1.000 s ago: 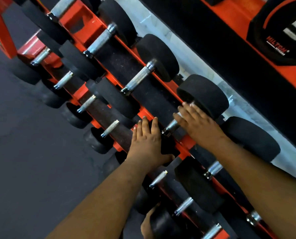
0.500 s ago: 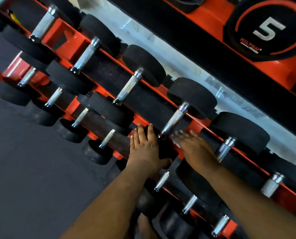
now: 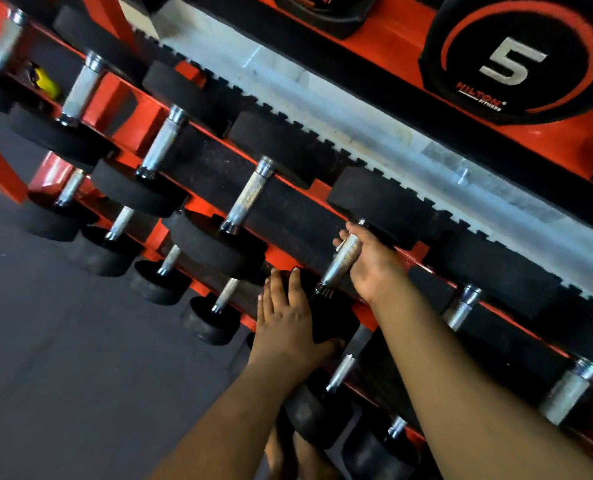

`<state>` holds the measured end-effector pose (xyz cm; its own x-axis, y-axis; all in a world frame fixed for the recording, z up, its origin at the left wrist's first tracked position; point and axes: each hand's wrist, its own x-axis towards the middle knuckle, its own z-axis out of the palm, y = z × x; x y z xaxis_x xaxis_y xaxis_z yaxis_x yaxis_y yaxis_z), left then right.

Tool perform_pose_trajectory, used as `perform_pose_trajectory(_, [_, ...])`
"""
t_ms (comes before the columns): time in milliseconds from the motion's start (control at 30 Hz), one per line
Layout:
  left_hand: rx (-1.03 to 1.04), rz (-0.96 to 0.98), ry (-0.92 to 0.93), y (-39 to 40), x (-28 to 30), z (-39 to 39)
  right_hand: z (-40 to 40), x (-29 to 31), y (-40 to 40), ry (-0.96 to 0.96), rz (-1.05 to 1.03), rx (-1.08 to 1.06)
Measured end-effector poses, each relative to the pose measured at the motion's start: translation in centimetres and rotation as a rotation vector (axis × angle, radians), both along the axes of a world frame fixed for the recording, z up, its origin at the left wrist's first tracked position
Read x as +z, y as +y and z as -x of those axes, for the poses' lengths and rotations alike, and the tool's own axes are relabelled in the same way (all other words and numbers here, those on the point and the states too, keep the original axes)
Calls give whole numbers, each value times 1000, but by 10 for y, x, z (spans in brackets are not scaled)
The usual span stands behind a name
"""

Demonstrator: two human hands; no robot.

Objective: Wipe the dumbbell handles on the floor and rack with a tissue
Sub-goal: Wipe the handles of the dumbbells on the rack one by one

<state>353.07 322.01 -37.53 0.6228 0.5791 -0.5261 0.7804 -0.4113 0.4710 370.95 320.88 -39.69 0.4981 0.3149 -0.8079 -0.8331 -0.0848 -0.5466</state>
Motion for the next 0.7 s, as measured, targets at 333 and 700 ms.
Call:
perform_pose_trajectory(333, [-6, -29, 0, -3, -1, 0, 4, -5, -2, 62, 20, 30])
perform_pose_trajectory(700, [-25, -19, -23, -3, -2, 5, 51, -17, -48, -214, 383, 545])
